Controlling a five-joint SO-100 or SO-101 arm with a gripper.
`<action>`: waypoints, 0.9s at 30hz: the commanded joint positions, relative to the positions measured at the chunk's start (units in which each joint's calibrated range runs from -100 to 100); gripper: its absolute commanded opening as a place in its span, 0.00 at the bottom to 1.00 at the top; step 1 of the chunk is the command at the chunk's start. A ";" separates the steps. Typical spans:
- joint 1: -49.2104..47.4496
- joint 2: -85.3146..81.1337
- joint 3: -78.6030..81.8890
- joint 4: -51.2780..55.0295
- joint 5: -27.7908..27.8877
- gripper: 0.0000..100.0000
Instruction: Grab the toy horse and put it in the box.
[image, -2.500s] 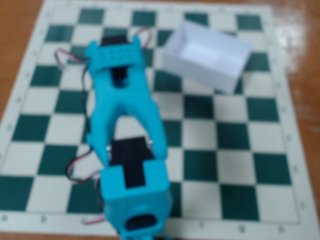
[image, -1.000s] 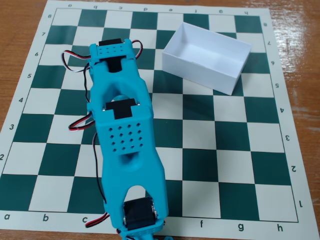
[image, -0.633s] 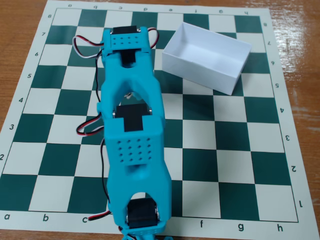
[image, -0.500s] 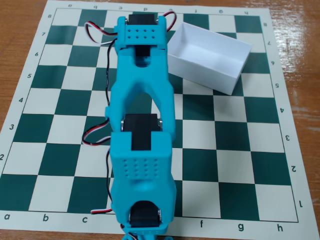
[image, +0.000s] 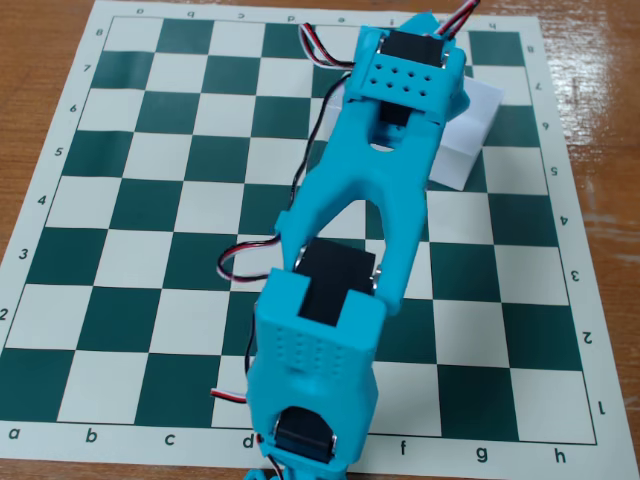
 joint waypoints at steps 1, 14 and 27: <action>1.33 2.57 -4.23 -3.10 2.41 0.00; -0.31 22.03 -20.52 -13.32 11.39 0.00; -3.31 27.26 -24.17 -20.96 15.16 0.00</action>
